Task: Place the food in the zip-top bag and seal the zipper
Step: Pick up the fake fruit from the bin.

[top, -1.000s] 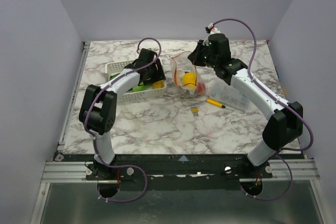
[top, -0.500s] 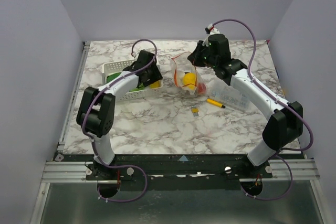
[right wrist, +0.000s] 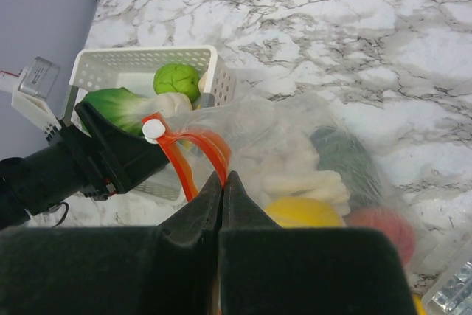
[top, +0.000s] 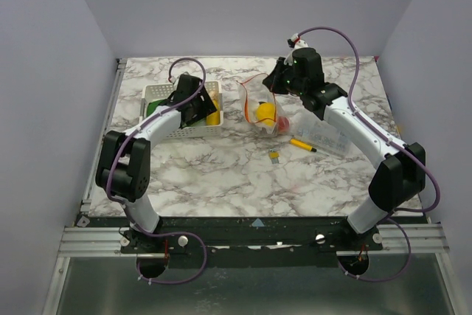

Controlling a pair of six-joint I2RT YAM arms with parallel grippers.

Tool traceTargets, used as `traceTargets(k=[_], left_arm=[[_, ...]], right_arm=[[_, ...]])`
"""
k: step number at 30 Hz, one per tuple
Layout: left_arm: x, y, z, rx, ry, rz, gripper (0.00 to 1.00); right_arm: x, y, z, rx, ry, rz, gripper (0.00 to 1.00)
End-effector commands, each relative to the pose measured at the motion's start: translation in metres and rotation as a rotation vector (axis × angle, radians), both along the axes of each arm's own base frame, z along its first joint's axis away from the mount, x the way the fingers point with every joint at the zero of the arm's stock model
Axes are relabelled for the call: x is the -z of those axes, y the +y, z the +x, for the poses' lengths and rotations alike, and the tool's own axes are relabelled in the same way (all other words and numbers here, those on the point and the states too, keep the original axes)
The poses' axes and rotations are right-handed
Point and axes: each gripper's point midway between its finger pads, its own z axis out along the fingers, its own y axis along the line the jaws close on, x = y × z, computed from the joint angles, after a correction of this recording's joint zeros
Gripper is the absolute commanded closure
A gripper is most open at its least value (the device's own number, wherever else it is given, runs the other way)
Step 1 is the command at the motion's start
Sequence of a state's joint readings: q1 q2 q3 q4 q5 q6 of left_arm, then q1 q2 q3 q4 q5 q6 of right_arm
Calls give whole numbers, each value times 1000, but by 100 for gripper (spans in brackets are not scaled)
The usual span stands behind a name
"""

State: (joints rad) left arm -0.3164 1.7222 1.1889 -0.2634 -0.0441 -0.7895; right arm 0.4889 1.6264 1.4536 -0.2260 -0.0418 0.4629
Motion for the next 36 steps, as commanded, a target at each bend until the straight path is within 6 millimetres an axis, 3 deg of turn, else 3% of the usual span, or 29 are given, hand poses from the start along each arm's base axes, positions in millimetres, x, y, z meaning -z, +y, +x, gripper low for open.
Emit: traceTargets(k=[1, 7, 13, 17, 21, 24, 26, 29, 36], left_arm=[[-5, 7, 1, -3, -27, 12, 30], [25, 3, 0, -4, 68, 20, 51], [43, -18, -5, 29, 158, 52, 42], [59, -21, -4, 1, 243, 67, 38], [63, -23, -7, 17, 264, 76, 45], [49, -14, -10, 7, 213, 97, 63], [34, -8, -14, 12, 177, 113, 69], [6, -3, -21, 36, 113, 124, 74], [-54, -12, -38, 148, -11, 13, 81]], right_arm=[[-4, 3, 2, -16, -13, 23, 99], [-3, 5, 1, -24, -11, 27, 99], [-3, 5, 2, -24, -10, 27, 100], [-2, 5, 2, -23, -9, 27, 99], [-4, 4, 1, -20, -13, 25, 99], [-6, 4, 1, -23, -18, 27, 99], [-5, 4, 0, -25, -16, 28, 99], [-3, 5, 1, -27, -13, 28, 99], [1, 5, 1, -28, -9, 23, 99]])
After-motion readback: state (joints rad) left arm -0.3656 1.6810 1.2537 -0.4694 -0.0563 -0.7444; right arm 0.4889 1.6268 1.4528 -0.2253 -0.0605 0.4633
